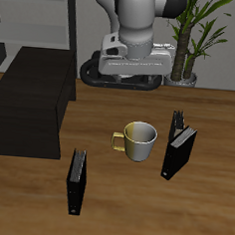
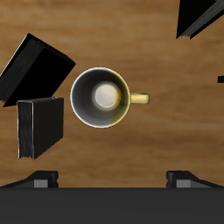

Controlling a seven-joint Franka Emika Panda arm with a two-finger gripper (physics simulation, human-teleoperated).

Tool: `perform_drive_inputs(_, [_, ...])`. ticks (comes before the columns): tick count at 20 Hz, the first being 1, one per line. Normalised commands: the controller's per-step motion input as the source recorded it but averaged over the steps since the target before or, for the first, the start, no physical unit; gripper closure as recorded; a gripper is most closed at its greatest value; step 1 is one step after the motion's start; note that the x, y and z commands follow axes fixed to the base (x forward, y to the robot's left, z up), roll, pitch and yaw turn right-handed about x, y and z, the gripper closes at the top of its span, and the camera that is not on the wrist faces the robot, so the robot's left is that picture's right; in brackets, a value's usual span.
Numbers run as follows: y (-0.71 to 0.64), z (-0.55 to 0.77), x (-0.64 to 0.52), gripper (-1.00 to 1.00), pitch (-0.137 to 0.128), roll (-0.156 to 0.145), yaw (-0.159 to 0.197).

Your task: Place the yellow book upright on top of the shelf

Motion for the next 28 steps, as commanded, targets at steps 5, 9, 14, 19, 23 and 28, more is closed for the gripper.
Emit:
perform_drive_inputs(5, [0.45,-0.09,-0.06,-1.0,-0.038,-0.057,-0.003])
perform_drive_inputs(9, [0.42,-0.12,-0.14,-1.0,-0.012,-0.026,0.043])
perform_drive_inputs(14, [0.4,-0.1,-0.07,-1.0,-0.036,0.028,-0.015])
perform_drive_inputs(19, [0.39,-0.25,-0.04,-1.0,-0.017,-0.027,0.003])
perform_drive_inputs(23, [0.41,-0.22,-0.05,-1.0,-0.011,0.011,0.0])
perform_drive_inputs(28, [0.18,-0.16,-0.08,-1.0,-0.028,-0.004,0.017])
